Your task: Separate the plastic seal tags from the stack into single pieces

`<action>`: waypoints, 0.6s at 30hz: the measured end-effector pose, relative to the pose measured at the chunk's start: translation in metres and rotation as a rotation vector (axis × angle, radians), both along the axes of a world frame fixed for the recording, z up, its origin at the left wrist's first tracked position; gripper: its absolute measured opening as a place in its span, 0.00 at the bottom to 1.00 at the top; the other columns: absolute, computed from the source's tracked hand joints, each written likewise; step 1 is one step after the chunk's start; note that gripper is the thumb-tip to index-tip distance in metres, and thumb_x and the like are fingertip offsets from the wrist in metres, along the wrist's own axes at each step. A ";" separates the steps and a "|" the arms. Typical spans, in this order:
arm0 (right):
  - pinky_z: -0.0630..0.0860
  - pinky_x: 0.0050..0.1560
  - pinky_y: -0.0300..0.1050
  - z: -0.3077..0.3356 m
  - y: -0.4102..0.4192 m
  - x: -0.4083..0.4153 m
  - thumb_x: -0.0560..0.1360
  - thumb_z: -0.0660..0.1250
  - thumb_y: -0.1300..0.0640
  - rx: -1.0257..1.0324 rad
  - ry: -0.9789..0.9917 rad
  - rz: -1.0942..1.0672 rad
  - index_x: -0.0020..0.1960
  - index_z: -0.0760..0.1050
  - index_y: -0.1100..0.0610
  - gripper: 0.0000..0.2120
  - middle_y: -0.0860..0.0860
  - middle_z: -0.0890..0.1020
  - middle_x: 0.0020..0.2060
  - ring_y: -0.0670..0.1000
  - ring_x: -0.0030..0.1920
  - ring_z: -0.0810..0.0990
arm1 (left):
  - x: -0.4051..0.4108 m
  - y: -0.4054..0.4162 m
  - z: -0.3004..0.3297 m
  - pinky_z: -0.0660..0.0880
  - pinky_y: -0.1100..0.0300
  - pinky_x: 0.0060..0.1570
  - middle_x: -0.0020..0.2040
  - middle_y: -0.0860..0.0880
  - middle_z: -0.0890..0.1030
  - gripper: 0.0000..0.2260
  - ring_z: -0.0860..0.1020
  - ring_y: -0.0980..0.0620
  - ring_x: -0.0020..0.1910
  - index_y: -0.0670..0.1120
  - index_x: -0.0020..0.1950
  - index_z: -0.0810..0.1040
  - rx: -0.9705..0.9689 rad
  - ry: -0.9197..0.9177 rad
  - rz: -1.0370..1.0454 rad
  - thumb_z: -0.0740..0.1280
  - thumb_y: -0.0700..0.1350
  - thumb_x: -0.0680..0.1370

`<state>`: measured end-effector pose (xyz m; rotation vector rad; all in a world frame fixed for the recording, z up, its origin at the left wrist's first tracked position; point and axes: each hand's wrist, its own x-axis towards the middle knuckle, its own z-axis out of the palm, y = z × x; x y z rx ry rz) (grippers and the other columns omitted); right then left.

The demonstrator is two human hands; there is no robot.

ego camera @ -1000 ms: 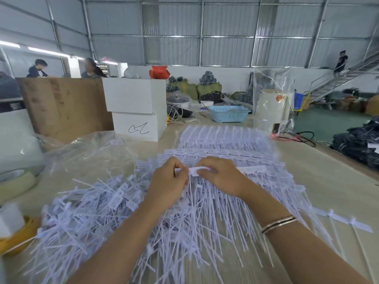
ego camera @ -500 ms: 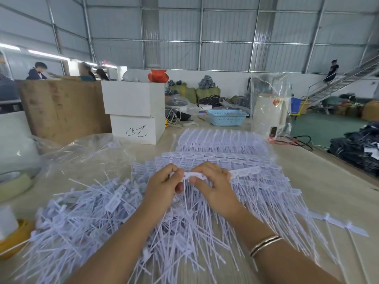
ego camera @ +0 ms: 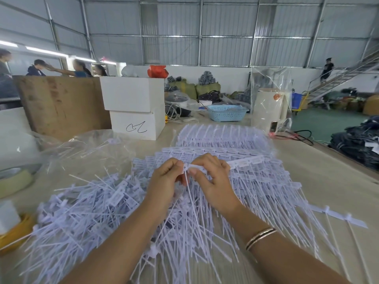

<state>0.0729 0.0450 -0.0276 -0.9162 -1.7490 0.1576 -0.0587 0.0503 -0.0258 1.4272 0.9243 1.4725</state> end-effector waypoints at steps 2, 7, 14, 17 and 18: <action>0.60 0.56 0.54 0.002 0.000 -0.001 0.76 0.62 0.55 0.012 0.023 0.002 0.42 0.77 0.57 0.08 0.41 0.74 0.38 0.42 0.45 0.73 | 0.003 -0.002 0.001 0.69 0.59 0.38 0.30 0.49 0.77 0.14 0.75 0.52 0.31 0.46 0.34 0.73 -0.008 -0.068 -0.012 0.61 0.41 0.80; 0.65 0.53 0.60 0.004 0.000 0.000 0.76 0.61 0.58 0.042 0.051 0.025 0.42 0.76 0.58 0.07 0.41 0.73 0.37 0.41 0.42 0.72 | 0.010 -0.009 0.000 0.73 0.50 0.51 0.36 0.50 0.81 0.11 0.80 0.53 0.37 0.39 0.42 0.74 0.036 -0.072 -0.007 0.59 0.42 0.81; 0.72 0.49 0.57 0.006 -0.001 -0.004 0.76 0.61 0.59 0.030 0.195 0.035 0.44 0.75 0.58 0.06 0.48 0.76 0.38 0.48 0.41 0.74 | 0.017 -0.014 0.001 0.71 0.52 0.48 0.41 0.50 0.83 0.13 0.81 0.55 0.43 0.48 0.40 0.73 -0.040 -0.166 -0.042 0.57 0.46 0.83; 0.70 0.42 0.39 0.011 -0.003 0.004 0.79 0.62 0.59 -0.064 0.405 0.062 0.44 0.71 0.50 0.06 0.42 0.73 0.35 0.40 0.37 0.71 | 0.008 -0.011 0.010 0.71 0.57 0.44 0.44 0.51 0.85 0.18 0.83 0.56 0.45 0.57 0.34 0.74 -0.072 -0.213 -0.020 0.55 0.49 0.83; 0.69 0.42 0.41 0.012 -0.003 0.008 0.79 0.63 0.59 -0.065 0.366 0.043 0.44 0.71 0.49 0.07 0.41 0.72 0.34 0.40 0.36 0.70 | 0.004 -0.009 0.012 0.72 0.61 0.43 0.43 0.52 0.85 0.17 0.83 0.56 0.44 0.56 0.35 0.74 -0.013 -0.133 0.036 0.56 0.49 0.83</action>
